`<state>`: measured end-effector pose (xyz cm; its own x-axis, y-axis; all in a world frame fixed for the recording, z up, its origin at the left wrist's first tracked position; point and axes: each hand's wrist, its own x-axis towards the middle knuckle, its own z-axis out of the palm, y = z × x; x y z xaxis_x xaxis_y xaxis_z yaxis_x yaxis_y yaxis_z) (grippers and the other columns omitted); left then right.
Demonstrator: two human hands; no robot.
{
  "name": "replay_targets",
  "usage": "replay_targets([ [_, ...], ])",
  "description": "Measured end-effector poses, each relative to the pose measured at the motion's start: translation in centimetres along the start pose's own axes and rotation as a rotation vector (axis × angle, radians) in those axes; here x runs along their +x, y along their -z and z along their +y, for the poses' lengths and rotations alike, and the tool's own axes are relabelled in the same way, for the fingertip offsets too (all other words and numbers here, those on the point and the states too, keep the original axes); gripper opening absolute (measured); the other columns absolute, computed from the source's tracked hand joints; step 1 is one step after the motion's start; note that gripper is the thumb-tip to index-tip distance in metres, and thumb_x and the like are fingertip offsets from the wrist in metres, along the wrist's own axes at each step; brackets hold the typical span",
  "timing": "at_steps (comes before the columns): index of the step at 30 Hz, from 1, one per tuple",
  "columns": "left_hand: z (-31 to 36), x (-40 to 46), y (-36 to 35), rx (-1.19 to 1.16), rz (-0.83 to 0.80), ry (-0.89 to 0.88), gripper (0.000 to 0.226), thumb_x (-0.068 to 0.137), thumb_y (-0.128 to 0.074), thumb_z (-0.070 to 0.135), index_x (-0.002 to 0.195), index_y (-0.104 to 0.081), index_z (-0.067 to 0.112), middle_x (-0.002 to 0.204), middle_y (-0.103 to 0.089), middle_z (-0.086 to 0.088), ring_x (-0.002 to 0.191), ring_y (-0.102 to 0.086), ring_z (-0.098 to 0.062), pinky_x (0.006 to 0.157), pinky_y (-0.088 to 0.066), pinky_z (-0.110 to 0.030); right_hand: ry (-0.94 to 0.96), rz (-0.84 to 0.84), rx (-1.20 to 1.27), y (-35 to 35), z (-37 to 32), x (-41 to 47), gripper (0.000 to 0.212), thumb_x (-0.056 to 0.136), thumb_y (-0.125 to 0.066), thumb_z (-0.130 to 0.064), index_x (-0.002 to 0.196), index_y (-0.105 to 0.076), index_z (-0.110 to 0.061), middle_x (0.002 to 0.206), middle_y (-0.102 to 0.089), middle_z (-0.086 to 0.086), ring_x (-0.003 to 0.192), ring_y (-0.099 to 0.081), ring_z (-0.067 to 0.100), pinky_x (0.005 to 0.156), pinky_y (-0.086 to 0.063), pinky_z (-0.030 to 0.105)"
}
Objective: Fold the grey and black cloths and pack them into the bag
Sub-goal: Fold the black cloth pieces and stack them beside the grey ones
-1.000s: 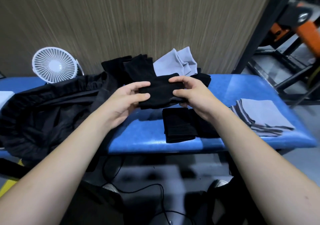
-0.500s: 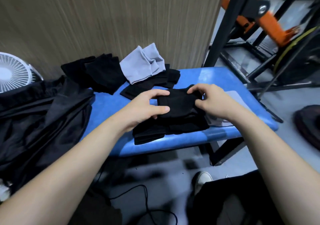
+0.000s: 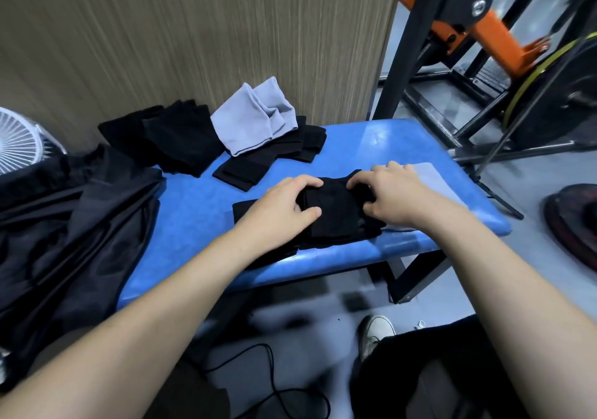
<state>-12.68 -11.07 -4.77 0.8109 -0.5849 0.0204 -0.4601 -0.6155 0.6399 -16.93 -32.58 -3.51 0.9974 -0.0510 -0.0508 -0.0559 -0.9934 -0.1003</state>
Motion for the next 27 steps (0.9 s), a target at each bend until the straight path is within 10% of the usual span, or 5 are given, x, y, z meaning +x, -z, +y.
replay_targets([
  [4,-0.6,-0.1,0.0,0.275,0.116,-0.093,0.041,0.095,-0.058,0.043,0.135,-0.051,0.042,0.109,-0.046,0.012,0.107,-0.042,-0.015,0.095,-0.035,-0.028,-0.002,0.024,-0.069,-0.1,0.0,-0.1,0.046,0.086,-0.061,-0.028,0.129,-0.053,-0.040,0.108,-0.044,0.000,0.102,-0.038,0.023,0.087,-0.025,0.035],
  [27,-2.5,1.0,0.7,0.158,0.104,-0.089,0.019,0.095,-0.059,0.040,0.110,-0.066,0.030,0.107,-0.059,0.011,0.110,-0.043,-0.016,0.102,-0.031,-0.034,0.024,0.012,-0.138,0.4,-2.1,1.8,0.010,0.084,-0.057,-0.034,0.093,-0.054,-0.033,0.099,-0.055,-0.009,0.104,-0.043,0.019,0.088,-0.024,0.035],
])
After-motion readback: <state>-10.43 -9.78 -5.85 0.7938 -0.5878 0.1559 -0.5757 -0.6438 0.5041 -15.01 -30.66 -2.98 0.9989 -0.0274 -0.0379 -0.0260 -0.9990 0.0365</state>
